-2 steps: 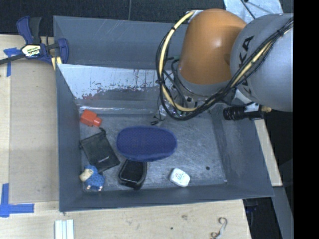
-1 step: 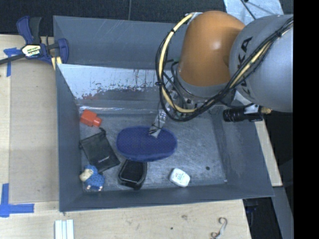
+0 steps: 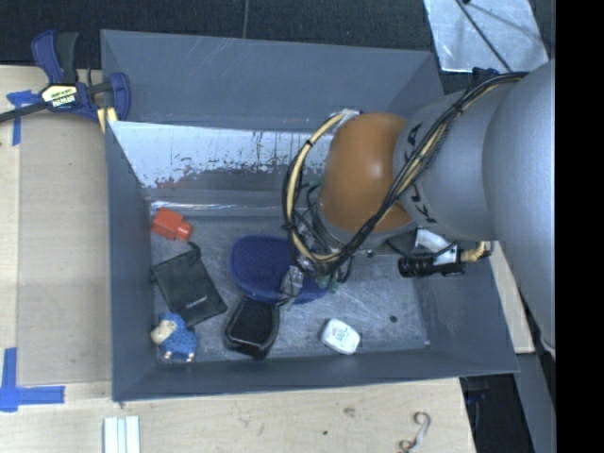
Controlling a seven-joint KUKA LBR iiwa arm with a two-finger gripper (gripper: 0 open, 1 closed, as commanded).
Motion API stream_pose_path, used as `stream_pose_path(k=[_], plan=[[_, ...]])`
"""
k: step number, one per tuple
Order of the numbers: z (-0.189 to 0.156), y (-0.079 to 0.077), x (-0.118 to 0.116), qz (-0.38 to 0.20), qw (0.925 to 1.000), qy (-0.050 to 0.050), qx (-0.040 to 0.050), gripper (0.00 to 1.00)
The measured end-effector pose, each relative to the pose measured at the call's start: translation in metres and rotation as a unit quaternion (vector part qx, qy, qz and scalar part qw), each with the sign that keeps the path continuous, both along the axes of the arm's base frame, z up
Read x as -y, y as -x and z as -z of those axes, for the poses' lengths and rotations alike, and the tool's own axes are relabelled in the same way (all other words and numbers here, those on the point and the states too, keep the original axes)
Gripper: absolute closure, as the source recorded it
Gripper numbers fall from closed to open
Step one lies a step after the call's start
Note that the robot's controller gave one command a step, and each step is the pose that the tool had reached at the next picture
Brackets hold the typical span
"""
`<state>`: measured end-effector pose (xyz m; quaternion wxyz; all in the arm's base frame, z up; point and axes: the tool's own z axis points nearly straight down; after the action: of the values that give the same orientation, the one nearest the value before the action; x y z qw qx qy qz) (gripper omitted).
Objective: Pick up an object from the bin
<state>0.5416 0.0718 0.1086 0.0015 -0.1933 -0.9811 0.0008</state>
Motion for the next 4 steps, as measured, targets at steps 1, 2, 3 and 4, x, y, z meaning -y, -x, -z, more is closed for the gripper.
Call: stream_pose_path(k=[1,2,3,4], plan=[[0.031,-0.024,0.014,-0.2,0.9798,0.004,0.0083,0.0],[0.031,-0.025,0.012,-0.199,0.98,0.003,0.0119,1.0],[-0.096,0.007,-0.016,-0.204,0.9789,-0.001,0.0068,1.0],[-0.045,0.049,-0.065,-0.203,0.9792,-0.002,-0.0008,1.0]])
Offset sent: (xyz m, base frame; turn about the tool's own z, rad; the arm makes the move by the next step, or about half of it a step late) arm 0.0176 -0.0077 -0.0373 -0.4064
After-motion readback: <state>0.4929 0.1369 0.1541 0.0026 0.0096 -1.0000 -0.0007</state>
